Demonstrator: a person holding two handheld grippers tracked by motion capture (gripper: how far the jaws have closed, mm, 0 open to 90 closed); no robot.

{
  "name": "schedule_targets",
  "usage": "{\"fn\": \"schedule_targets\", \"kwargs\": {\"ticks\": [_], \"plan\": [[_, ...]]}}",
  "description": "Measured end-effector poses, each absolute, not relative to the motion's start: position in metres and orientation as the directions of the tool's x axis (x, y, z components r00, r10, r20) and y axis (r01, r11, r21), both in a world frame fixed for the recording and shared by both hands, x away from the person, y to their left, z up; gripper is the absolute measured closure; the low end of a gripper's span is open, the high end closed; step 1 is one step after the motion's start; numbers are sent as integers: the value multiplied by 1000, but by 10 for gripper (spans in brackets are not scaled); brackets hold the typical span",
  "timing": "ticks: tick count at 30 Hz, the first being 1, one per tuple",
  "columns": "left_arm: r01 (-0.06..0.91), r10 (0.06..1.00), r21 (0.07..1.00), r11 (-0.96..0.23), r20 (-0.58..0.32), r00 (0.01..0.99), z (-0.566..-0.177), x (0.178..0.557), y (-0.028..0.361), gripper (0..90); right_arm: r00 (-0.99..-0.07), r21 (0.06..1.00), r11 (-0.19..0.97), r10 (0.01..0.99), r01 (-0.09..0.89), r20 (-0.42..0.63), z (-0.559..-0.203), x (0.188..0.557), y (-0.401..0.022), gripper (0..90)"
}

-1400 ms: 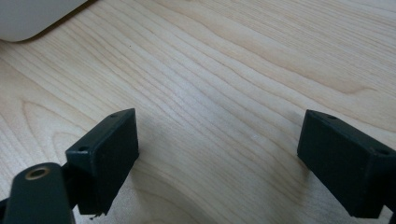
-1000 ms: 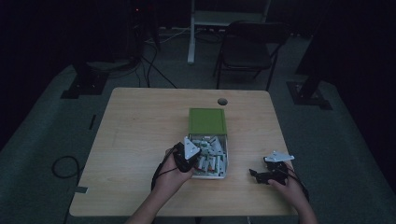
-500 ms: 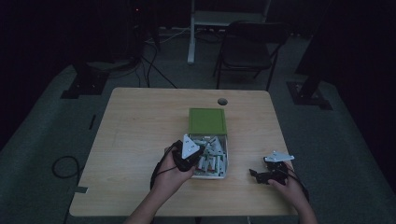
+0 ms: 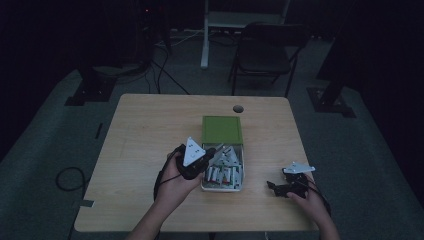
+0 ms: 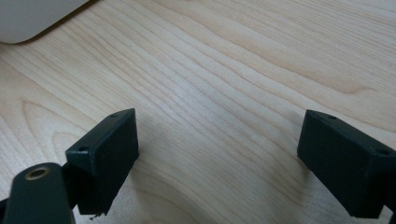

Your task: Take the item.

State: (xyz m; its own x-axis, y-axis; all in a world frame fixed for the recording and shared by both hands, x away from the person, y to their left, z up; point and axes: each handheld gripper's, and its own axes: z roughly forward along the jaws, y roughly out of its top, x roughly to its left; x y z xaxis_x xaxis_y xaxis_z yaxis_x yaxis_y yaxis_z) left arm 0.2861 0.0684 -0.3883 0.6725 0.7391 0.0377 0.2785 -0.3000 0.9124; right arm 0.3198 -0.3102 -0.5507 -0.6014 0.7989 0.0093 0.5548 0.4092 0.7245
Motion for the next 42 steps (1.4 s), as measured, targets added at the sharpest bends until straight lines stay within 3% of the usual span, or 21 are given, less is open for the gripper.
{"fn": "schedule_targets", "kwargs": {"ticks": [17, 42], "plan": [[263, 797, 929, -260, 52, 602, -371, 287, 104, 900, -602, 725, 410, 799, 554, 8, -551, 320, -310, 119], [361, 874, 903, -234, 31, 486, -419, 286, 161, 900, -602, 725, 410, 799, 554, 8, -551, 320, -310, 119]]}}
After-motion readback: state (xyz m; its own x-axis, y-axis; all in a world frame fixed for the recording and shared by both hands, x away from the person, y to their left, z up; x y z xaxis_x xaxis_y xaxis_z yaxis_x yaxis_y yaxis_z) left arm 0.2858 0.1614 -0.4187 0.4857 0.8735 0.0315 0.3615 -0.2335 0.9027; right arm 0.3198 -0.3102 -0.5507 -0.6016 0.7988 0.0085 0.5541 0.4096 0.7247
